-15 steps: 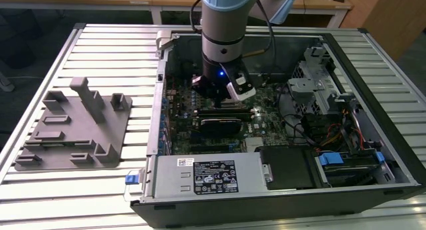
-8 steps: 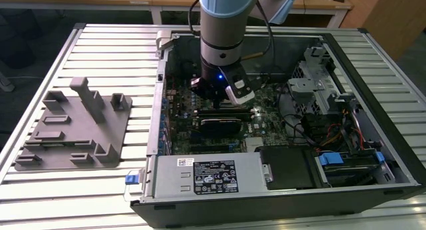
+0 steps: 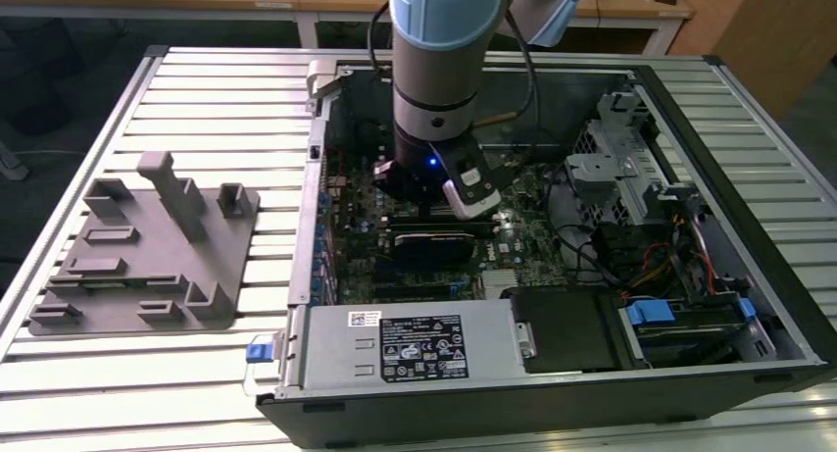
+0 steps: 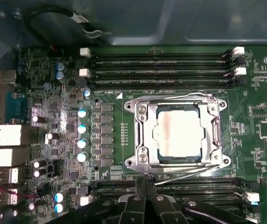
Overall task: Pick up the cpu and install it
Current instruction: 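Install the second cpu locking lever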
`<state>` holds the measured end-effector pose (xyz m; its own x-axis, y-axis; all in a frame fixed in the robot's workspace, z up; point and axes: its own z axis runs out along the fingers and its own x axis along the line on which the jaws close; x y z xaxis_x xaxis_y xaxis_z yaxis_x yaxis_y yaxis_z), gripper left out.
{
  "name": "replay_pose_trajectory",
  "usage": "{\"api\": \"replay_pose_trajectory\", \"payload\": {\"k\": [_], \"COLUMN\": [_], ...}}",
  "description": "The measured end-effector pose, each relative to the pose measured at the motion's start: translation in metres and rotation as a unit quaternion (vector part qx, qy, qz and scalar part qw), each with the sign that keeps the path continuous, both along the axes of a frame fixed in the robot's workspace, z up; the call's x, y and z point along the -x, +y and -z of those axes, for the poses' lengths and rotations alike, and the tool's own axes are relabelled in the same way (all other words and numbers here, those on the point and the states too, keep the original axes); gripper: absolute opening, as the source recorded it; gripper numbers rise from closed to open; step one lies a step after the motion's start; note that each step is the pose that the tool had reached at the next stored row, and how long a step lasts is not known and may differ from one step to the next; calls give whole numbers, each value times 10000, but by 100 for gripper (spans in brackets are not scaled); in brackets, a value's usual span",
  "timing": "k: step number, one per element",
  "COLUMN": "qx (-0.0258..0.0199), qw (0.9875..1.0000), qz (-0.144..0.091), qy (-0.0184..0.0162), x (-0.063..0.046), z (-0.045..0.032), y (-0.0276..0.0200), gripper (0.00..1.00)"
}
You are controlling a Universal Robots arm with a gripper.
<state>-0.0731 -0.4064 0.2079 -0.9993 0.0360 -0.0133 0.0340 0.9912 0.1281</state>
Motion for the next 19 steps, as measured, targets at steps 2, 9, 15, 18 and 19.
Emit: {"api": "replay_pose_trajectory", "payload": {"k": [2, 9, 15, 18, 19], "qx": [-73, -338, -515, -551, -564], "qw": [10000, 9994, 9986, 9984, 9983], "qz": [-13, -80, -108, -116, -118], "qy": [-1, 0, 0, 0, -1], "x": [7, 76, 102, 107, 107], "z": [9, 64, 122, 147, 153], "y": [-11, -37, -37, -38, -38], "gripper": [11, 11, 11, 11, 11]}}
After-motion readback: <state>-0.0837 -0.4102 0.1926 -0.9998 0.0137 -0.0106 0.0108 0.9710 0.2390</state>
